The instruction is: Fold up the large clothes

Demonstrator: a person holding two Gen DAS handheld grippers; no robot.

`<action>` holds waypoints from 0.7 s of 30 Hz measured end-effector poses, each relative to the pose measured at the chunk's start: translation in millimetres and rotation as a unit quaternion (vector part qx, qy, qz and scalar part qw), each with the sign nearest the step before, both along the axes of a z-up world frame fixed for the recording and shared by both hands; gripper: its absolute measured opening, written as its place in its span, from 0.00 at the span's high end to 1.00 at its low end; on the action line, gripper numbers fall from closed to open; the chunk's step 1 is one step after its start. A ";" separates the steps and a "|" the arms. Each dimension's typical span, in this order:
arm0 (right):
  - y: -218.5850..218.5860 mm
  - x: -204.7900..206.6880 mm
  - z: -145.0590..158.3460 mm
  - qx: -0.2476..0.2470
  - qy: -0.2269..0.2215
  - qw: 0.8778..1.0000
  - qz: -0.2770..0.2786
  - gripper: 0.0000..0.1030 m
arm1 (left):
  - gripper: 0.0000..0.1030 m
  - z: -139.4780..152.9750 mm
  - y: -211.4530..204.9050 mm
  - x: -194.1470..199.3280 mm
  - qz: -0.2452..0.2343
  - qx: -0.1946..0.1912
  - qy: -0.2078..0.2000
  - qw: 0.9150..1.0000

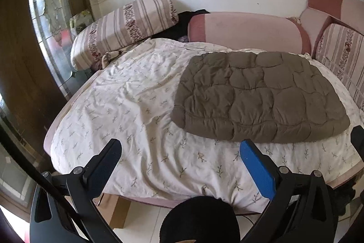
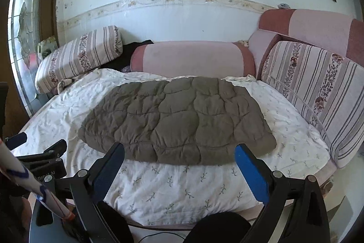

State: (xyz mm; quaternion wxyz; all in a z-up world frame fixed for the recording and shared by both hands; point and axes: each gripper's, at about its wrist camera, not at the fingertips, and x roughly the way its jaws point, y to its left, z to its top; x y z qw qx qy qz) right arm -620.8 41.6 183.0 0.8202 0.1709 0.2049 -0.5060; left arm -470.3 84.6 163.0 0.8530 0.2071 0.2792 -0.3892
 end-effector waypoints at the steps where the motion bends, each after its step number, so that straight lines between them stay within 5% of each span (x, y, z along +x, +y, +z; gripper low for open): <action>1: -2.9 -0.5 -0.8 0.002 -0.001 1.000 -0.004 0.03 | 0.00 -1.0 -3.0 -1.4 -0.005 0.001 -0.004 1.000; 21: -20.7 7.7 -14.6 0.016 0.012 1.000 -0.017 0.03 | 0.00 -20.9 -27.4 -1.4 -0.038 0.031 0.001 0.999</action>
